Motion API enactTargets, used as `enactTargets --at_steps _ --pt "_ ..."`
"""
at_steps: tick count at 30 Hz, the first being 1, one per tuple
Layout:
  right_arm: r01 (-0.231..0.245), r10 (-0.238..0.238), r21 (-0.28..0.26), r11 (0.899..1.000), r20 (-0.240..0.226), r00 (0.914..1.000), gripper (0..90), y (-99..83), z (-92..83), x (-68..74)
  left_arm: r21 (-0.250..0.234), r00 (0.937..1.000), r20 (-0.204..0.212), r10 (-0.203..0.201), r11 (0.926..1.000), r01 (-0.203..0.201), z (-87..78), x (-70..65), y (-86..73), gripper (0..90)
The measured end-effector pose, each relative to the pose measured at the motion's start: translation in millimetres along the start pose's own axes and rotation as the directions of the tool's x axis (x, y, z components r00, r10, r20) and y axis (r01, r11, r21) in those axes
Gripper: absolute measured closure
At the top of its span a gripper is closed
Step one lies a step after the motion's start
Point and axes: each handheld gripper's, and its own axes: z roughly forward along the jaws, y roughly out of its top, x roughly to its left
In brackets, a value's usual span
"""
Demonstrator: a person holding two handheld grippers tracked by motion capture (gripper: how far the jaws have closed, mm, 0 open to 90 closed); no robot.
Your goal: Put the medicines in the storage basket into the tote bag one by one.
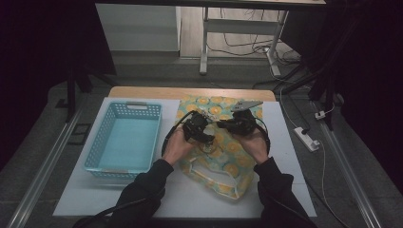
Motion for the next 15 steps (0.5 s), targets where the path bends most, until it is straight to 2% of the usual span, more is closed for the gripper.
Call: enactTargets --at_steps 2,4,9,15 --pt "0.0 0.0 0.001 1.0 0.001 1.0 90.0 0.0 -0.1 -0.3 -0.007 0.9999 0.011 -0.005 1.0 0.006 0.0 0.4 -0.6 48.7" --pt "0.0 0.0 0.001 1.0 -0.001 1.0 90.0 0.0 0.3 -0.4 -0.011 0.9996 0.025 -0.013 0.9998 0.013 0.0 1.0 -1.0 43.2" --pt "0.003 -0.003 0.003 1.0 -0.002 1.0 90.0 -0.1 0.8 0.3 -0.019 0.9994 0.029 -0.019 0.9996 0.019 -2.3 -1.2 -0.9 32.4" --pt "0.006 -0.006 -0.002 1.0 -0.003 1.0 90.0 1.3 -1.1 1.5 -0.022 0.9993 0.036 -0.012 0.9997 0.013 -15.0 -7.0 -2.8 21.4"
